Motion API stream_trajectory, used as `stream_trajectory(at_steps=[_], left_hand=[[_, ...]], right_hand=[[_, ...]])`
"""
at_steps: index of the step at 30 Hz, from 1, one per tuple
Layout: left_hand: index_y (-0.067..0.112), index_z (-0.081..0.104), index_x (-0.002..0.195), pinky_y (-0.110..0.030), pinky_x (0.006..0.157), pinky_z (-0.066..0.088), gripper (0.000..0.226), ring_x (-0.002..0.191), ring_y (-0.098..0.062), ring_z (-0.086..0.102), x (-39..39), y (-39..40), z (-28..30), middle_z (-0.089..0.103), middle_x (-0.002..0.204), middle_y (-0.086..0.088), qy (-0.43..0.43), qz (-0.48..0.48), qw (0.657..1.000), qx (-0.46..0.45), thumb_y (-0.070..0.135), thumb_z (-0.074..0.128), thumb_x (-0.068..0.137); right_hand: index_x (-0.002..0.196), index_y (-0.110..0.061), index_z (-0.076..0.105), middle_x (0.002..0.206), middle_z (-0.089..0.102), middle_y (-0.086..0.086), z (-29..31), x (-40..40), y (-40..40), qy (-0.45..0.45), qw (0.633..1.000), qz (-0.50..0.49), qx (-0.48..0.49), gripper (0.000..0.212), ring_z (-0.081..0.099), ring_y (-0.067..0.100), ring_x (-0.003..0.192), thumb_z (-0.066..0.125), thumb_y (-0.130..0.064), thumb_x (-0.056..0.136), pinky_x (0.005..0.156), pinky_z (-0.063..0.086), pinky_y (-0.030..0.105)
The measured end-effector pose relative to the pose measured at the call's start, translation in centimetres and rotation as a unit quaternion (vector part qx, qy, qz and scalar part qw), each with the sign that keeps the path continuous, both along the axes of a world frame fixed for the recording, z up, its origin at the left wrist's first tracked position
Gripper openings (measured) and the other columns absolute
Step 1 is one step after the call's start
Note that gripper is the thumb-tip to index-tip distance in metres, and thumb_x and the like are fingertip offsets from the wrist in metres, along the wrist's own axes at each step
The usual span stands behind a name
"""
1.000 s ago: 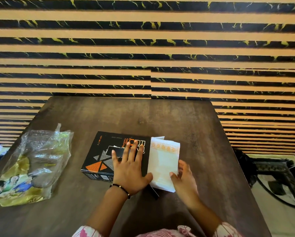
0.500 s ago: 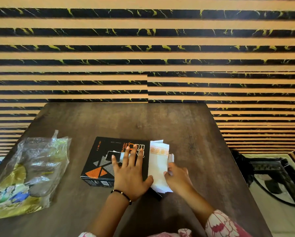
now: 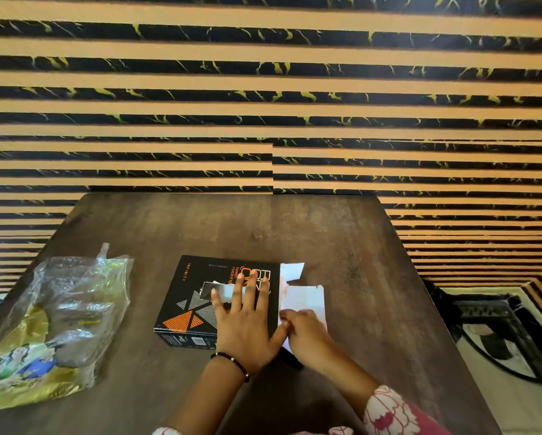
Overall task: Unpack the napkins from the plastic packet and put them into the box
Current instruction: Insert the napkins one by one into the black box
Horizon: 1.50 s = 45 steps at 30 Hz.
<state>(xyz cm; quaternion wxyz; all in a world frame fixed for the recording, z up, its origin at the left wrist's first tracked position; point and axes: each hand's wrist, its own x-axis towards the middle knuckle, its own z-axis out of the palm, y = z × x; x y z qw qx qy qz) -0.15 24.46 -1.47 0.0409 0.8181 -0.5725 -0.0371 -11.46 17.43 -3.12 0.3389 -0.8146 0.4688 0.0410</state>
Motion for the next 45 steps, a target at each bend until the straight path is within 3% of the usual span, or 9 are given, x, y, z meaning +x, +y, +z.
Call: stream_trajectory(at_steps=[4,9,16,21,25,30,39,43,45], left_hand=[[0.017,0.035,0.139,-0.066,0.107,0.008,0.072,0.139,-0.033,0.026,0.1,0.3,0.5,0.034,0.149,-0.010,0.003,0.012,1.000,0.020,0.058,0.009,0.086],[0.015,0.050,0.128,-0.062,0.101,0.012,0.059,0.128,-0.034,0.044,0.1,0.4,-0.4,0.052,0.136,-0.011,0.015,0.004,1.000,-0.007,0.051,0.027,0.087],[0.013,0.053,0.125,-0.065,0.101,0.030,0.059,0.124,-0.034,0.049,0.4,0.1,-0.1,0.056,0.132,-0.011,0.040,-0.014,0.999,0.006,0.047,0.033,0.081],[0.017,0.004,0.146,-0.061,0.108,-0.012,0.086,0.143,-0.033,-0.007,1.2,-0.2,0.5,-0.002,0.157,-0.010,0.057,-0.055,0.996,0.041,0.062,-0.002,0.073],[0.021,-0.012,0.144,-0.068,0.100,-0.019,0.093,0.139,-0.035,-0.022,2.2,-0.4,1.5,-0.021,0.155,-0.007,0.020,-0.120,0.986,0.117,0.078,0.014,0.076],[0.018,0.001,0.146,-0.062,0.101,-0.025,0.102,0.138,-0.020,-0.027,2.8,-1.4,1.5,-0.015,0.156,-0.005,-0.034,-0.277,0.959,0.052,0.082,0.027,0.070],[0.019,0.014,0.145,-0.061,0.108,-0.016,0.089,0.144,-0.022,-0.011,2.3,-1.9,0.4,-0.005,0.158,-0.004,0.012,-0.255,0.967,0.024,0.074,0.025,0.077],[0.016,0.042,0.136,-0.064,0.110,0.005,0.072,0.139,-0.030,0.026,2.3,-1.8,-0.3,0.030,0.150,-0.013,-0.006,-0.264,0.965,0.012,0.058,0.032,0.078],[0.015,0.028,0.142,-0.065,0.110,-0.005,0.075,0.143,-0.031,0.010,2.2,-1.8,-0.5,0.016,0.155,-0.013,0.000,-0.275,0.962,-0.002,0.055,0.027,0.079]], right_hand=[[0.127,-0.013,0.051,0.132,0.055,0.008,0.0,-0.2,0.3,-0.142,0.970,-0.122,0.158,0.034,0.054,0.021,0.115,0.041,-0.022,0.096,0.102,0.042,0.032],[0.126,-0.010,0.054,0.122,0.062,0.005,-0.2,-0.7,0.4,-0.329,0.784,-0.309,0.425,0.043,0.056,0.019,0.113,0.037,-0.036,0.097,0.101,0.038,0.033],[0.136,-0.013,0.042,0.133,0.055,0.005,0.6,1.2,1.2,-0.311,0.767,-0.301,0.474,0.062,0.046,0.023,0.127,0.022,-0.054,0.094,0.112,0.029,0.037],[0.118,-0.005,0.058,0.114,0.066,0.013,-0.5,-0.5,1.4,-0.370,0.733,-0.383,0.423,0.063,0.061,0.024,0.103,0.020,-0.049,0.096,0.087,0.048,0.033],[0.119,-0.001,0.056,0.120,0.064,0.016,-1.5,-2.1,2.2,-0.449,0.673,-0.410,0.420,0.067,0.060,0.025,0.108,0.017,-0.050,0.096,0.098,0.043,0.039],[0.116,-0.004,0.059,0.113,0.067,0.010,-1.6,-1.7,3.4,-0.448,0.686,-0.431,0.378,0.065,0.061,0.020,0.106,0.017,-0.050,0.096,0.098,0.045,0.038],[0.109,-0.004,0.063,0.112,0.068,0.014,-1.4,-1.4,1.8,-0.408,0.733,-0.437,0.325,0.063,0.063,0.025,0.102,0.021,-0.048,0.096,0.091,0.049,0.039],[0.099,-0.012,0.064,0.117,0.065,0.011,0.5,0.2,-0.6,-0.414,0.770,-0.433,0.218,0.048,0.061,0.023,0.103,0.029,-0.045,0.096,0.088,0.048,0.035],[0.110,-0.019,0.060,0.129,0.056,0.007,1.5,1.0,-1.8,-0.401,0.795,-0.421,0.177,0.043,0.054,0.023,0.116,0.030,-0.046,0.096,0.098,0.042,0.038]])
